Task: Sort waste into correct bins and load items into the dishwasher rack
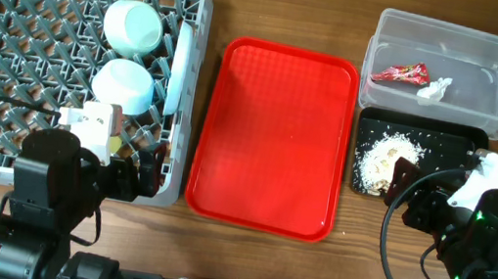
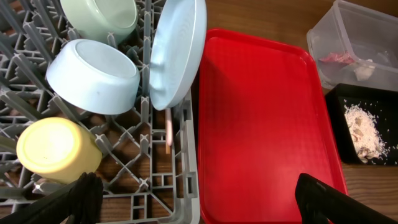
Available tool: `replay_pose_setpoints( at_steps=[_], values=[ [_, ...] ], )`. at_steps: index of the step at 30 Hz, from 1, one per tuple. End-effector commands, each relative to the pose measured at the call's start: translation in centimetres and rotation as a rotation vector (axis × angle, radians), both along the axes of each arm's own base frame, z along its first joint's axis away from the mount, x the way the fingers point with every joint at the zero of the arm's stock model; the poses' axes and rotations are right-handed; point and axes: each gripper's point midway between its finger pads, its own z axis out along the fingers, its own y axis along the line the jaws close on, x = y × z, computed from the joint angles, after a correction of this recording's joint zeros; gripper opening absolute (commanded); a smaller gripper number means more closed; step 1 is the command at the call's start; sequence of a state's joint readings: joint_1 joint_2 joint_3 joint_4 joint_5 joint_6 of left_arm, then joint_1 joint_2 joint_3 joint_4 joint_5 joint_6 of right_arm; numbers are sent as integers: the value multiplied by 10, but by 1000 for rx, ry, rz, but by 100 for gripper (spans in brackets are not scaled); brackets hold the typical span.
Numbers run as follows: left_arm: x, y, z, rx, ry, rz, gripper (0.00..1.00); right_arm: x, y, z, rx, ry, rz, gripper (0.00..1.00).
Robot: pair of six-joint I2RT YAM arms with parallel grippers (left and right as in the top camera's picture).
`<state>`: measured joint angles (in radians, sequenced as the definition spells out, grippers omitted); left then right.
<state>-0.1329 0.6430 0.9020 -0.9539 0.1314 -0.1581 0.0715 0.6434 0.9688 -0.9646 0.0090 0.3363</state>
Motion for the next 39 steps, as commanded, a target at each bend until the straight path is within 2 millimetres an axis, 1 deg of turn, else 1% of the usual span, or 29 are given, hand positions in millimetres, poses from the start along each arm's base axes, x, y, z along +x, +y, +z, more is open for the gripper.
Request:
replay_pose_setpoints(
  at_steps=[1,3,4,6,7,8,10,14,15,16,19,22,24,25,27,29,30,34,36,39],
  values=[
    [-1,-2,-3,12,3,-23,100,-4,-4,0,-10,-13,-21,100],
    [-1,-2,-3,12,3,-23,100,-15,-7,3,-27,-36,-24,100],
    [-1,-2,-3,12,3,-23,100,-18,-8,9,-41,-67,-14,100],
    [-1,-2,-3,12,3,-23,100,-25,-1,22,-97,-175,76,100],
    [-1,-2,-3,12,3,-23,100,-29,7,28,-134,-252,145,100],
    [-1,-2,-3,12,3,-23,100,-31,10,31,-158,-307,180,100],
    [-1,-2,-3,12,3,-23,100,-32,15,33,-173,-459,202,100],
    [-1,-2,-3,12,3,-23,100,-26,21,31,-157,-669,207,100],
    [-1,-2,-3,12,3,-23,100,-19,23,27,-159,-755,208,100],
    [-1,-2,-3,12,3,-23,100,-14,24,24,-158,-776,208,100],
    [-1,-2,-3,12,3,-23,100,0,23,11,-168,-831,196,100],
    [-1,-2,-3,12,3,-23,100,11,13,-4,-184,-860,133,100],
    [-1,-2,-3,12,3,-23,100,16,11,-13,-192,-879,117,100],
    [-1,-2,-3,12,3,-23,100,18,13,-24,-202,-867,132,100],
    [-1,-2,-3,12,3,-23,100,22,23,-46,-235,-832,205,100],
    [-1,-2,-3,12,3,-23,100,23,28,-72,-260,-732,262,100],
    [-1,-2,-3,12,3,-23,100,24,27,-83,-256,-684,258,100],
    [-1,-2,-3,12,3,-23,100,26,15,-82,-267,-680,191,100],
    [-1,-2,-3,12,3,-23,100,26,13,-85,-271,-665,179,100],
    [-1,-2,-3,12,3,-23,100,26,13,-84,-274,-667,180,100]
  ],
)
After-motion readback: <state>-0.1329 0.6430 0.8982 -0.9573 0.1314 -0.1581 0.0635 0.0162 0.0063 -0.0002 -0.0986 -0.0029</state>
